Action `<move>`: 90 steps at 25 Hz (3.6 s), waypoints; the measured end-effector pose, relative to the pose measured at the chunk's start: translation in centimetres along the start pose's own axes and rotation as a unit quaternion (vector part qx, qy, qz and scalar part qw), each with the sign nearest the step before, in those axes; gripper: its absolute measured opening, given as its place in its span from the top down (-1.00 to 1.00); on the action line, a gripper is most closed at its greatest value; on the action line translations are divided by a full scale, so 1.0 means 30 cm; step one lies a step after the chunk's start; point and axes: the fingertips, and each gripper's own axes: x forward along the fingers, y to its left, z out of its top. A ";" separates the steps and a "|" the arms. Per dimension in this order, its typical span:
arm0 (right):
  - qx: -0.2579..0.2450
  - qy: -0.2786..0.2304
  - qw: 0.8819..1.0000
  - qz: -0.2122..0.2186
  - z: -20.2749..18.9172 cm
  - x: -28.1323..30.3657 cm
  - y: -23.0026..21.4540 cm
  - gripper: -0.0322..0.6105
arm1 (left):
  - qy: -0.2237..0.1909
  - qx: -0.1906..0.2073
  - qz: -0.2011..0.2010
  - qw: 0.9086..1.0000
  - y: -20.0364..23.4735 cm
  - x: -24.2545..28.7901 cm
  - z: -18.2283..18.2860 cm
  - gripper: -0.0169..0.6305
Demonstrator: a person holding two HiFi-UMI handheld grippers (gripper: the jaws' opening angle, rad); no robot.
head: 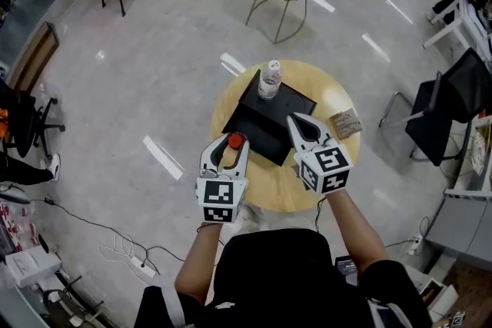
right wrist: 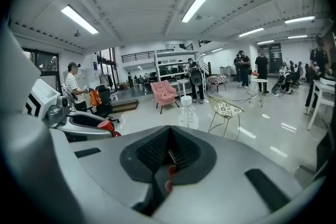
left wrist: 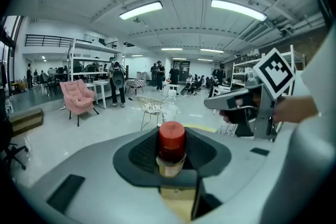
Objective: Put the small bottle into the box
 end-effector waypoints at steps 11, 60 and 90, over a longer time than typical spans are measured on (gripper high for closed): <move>0.020 0.058 0.998 0.018 -0.157 0.172 -0.123 0.90 | 0.060 -0.034 0.022 0.997 0.083 0.253 -0.190 0.49; 0.064 0.170 0.982 0.047 -0.495 0.246 -0.200 0.90 | 0.109 -0.016 0.074 0.991 0.179 0.537 -0.458 0.48; 0.024 0.078 0.996 0.028 -0.257 0.060 0.030 0.90 | 0.009 0.009 0.036 0.999 0.077 0.123 -0.114 0.69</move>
